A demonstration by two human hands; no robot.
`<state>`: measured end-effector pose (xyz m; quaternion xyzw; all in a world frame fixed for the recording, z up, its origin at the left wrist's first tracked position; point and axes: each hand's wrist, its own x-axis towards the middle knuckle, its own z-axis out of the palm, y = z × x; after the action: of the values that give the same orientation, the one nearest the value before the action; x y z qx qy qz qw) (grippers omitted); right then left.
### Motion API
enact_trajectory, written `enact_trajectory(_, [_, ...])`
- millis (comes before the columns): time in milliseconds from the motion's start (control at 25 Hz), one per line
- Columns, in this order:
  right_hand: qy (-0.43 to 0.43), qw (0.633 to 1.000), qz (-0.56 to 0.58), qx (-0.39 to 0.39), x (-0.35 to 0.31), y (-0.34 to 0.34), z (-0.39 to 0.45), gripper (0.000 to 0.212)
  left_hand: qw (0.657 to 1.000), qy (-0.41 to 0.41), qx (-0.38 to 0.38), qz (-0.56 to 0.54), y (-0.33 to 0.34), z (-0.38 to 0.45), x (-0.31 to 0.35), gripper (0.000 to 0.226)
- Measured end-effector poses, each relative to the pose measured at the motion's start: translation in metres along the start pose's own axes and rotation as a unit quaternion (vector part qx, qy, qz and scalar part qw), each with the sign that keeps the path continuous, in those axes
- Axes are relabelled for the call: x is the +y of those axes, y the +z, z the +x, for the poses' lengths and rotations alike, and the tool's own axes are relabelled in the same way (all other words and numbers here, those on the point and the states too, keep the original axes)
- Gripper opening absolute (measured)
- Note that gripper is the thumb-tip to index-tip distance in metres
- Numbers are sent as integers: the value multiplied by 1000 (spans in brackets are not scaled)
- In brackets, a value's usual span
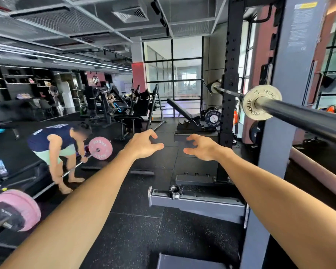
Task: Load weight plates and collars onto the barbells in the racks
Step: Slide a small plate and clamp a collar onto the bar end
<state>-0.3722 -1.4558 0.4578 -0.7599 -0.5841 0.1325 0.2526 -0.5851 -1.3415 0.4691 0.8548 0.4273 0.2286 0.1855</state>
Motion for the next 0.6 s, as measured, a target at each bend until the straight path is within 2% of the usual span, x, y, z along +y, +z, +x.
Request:
enact_trajectory(320, [67,997,-14,-31,55,55,87,59,998,-19,-51,-5,62,88,-55,43])
enact_trajectory(600, [124,983,-34,-133,140,158,190,54,985,-78,-153,10,195,168,-119,39])
